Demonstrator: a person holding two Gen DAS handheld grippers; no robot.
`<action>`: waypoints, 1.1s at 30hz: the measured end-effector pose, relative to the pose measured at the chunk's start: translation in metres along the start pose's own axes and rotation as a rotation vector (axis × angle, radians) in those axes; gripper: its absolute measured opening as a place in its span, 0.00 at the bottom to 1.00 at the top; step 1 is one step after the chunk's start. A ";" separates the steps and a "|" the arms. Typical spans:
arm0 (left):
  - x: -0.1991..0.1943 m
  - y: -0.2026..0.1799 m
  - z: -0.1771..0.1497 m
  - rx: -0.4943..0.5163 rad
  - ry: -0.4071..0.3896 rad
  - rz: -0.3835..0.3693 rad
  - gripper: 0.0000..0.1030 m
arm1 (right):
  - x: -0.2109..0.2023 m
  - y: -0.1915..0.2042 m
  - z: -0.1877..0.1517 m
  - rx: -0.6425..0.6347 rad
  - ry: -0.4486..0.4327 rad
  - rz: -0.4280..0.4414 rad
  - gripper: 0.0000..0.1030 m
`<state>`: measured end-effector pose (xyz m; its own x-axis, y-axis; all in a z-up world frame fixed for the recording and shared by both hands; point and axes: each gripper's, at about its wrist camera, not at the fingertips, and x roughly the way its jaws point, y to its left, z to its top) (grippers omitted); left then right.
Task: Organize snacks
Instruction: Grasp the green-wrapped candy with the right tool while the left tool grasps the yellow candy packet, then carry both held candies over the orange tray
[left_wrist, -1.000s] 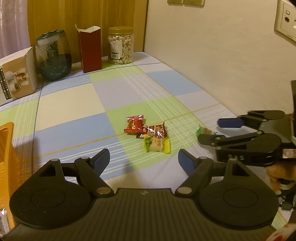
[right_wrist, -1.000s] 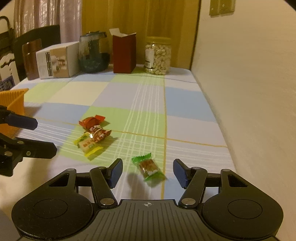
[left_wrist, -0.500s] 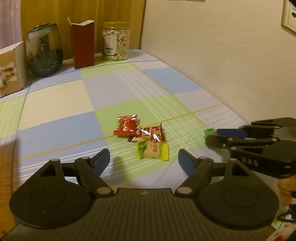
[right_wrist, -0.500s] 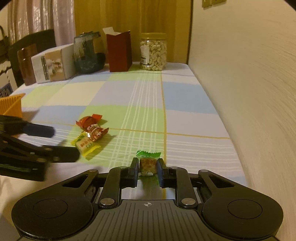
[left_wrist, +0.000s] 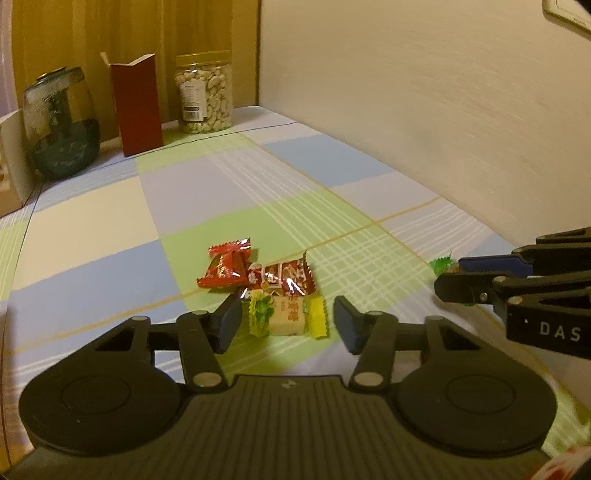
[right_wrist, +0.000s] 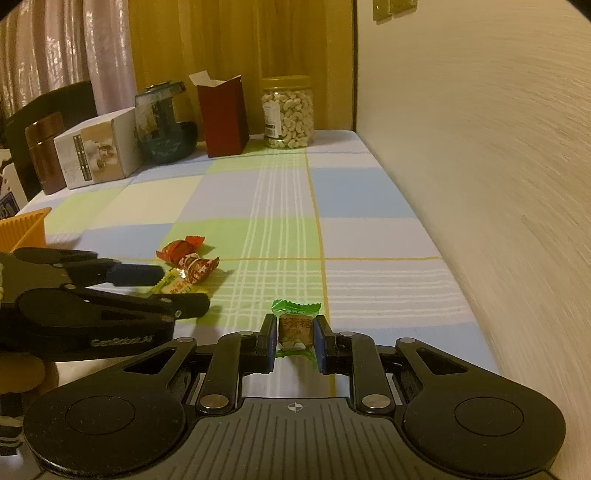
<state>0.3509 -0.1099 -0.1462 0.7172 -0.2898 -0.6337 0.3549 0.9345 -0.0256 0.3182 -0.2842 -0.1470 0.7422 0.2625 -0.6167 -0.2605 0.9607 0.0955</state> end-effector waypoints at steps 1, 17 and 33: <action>0.000 -0.001 0.001 0.007 0.001 0.000 0.40 | 0.000 0.000 0.000 0.004 0.001 -0.003 0.20; -0.059 0.002 -0.018 -0.082 0.037 0.000 0.20 | -0.032 0.015 -0.005 0.058 -0.002 0.001 0.20; -0.203 0.019 -0.032 -0.200 -0.010 0.072 0.20 | -0.125 0.081 0.001 0.116 -0.021 0.028 0.20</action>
<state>0.1922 -0.0269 -0.0430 0.7427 -0.2220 -0.6318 0.1775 0.9750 -0.1340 0.2052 -0.2386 -0.0612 0.7487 0.2903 -0.5959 -0.2095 0.9566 0.2028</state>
